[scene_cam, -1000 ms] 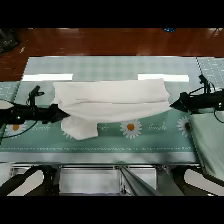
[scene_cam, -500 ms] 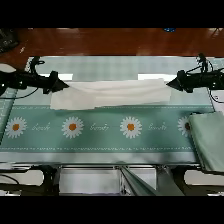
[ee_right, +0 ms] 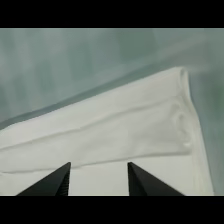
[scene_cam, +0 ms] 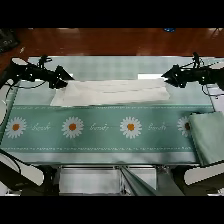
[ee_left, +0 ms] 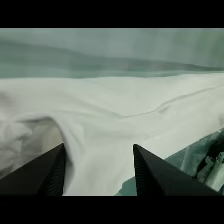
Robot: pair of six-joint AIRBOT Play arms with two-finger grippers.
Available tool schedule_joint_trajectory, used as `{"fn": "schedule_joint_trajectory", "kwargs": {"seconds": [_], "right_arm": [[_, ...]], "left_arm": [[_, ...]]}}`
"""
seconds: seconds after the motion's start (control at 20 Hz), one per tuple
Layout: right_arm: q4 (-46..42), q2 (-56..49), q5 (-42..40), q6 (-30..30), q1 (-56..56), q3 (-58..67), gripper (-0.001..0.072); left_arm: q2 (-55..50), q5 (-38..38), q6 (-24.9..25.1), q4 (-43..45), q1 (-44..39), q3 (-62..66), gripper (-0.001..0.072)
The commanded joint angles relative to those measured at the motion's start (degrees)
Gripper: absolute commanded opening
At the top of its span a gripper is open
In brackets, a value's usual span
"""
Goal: Fold the shirts.
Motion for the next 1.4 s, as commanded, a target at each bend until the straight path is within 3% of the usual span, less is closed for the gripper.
{"fn": "schedule_joint_trajectory", "kwargs": {"seconds": [0.0,0.2,0.3,0.45,0.65,0.8,1.25,1.3,1.35], "right_arm": [[0.1,0.9,5.0,-1.1,-2.9,3.1,0.0415],[-4.6,8.3,10.5,-0.6,-12.2,4.7,0.0415],[-11.7,11.9,12.0,0.7,-15.3,3.3,0.0415],[-20.5,15.3,9.4,5.1,-15.9,-3.8,0.0415],[-13.2,12.9,1.3,5.3,-13.7,-11.7,0.0414],[-11.7,7.6,1.6,5.2,-10.0,-11.7,0.0414],[-3.5,-5.8,1.0,4.8,0.2,-4.2,0.0412],[-2.9,-6.6,0.9,4.8,1.5,-2.6,0.0398],[-3.0,-7.2,1.0,4.8,2.7,-0.8,0.0285]], "left_arm": [[-0.8,-10.1,-0.3,3.6,4.0,4.9,0.0508],[9.4,-14.5,-1.4,6.1,12.7,8.2,0.0508],[18.7,-13.0,1.7,7.0,14.0,5.5,0.0508],[36.5,-4.4,2.6,12.5,10.8,-9.0,0.0507],[55.5,17.2,2.6,13.5,0.1,-35.8,0.0507],[57.0,23.8,2.3,13.5,-6.1,-44.3,0.0507],[50.2,26.2,2.4,13.5,-10.3,-45.0,0.0506],[50.0,26.4,2.3,13.5,-10.3,-45.0,0.0506],[49.9,27.1,2.4,13.5,-10.3,-45.0,0.0506]]}}
